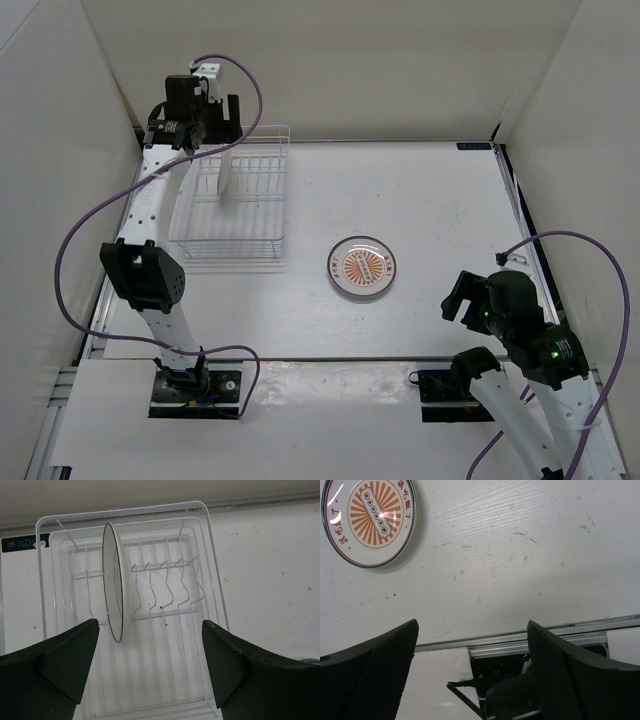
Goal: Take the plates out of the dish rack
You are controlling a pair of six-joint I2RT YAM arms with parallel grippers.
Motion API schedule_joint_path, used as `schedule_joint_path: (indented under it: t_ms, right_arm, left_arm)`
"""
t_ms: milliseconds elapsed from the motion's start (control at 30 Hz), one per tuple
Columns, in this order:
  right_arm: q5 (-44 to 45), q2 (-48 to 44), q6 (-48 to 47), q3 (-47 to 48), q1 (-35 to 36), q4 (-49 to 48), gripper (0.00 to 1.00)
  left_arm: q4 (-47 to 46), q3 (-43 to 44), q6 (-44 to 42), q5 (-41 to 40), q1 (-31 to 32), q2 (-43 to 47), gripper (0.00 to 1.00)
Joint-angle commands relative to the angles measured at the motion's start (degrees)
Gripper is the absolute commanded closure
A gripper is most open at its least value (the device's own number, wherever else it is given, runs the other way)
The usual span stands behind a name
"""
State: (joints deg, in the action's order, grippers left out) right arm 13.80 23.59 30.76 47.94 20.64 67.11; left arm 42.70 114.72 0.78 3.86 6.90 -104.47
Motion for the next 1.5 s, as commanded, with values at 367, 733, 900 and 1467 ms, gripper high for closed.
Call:
schedule_joint_path:
  t_ms: [367, 733, 900, 1467]
  right_arm:
    - [0.35, 1.01, -1.23, 0.22, 0.01, -1.63, 0.1]
    - [-0.36, 1.54, -1.67, 0.13, 0.1, -1.63, 0.1]
    - [-0.97, 1.89, -2.02, 0.13, -0.08, -1.81, 0.1]
    - [-3.87, 4.18, -3.43, -0.57, -0.16, -2.6, 0.1]
  left_arm:
    - [-5.7, 2.88, 5.55, 6.35, -4.79, -11.72, 0.13]
    - [-7.45, -1.16, 3.18, 5.9, -4.87, -12.96, 0.6]
    - [-8.68, -2.04, 2.04, 5.72, -4.79, -12.87, 0.76]
    - [-12.19, -5.12, -3.77, 1.15, -4.79, -1.01, 1.0]
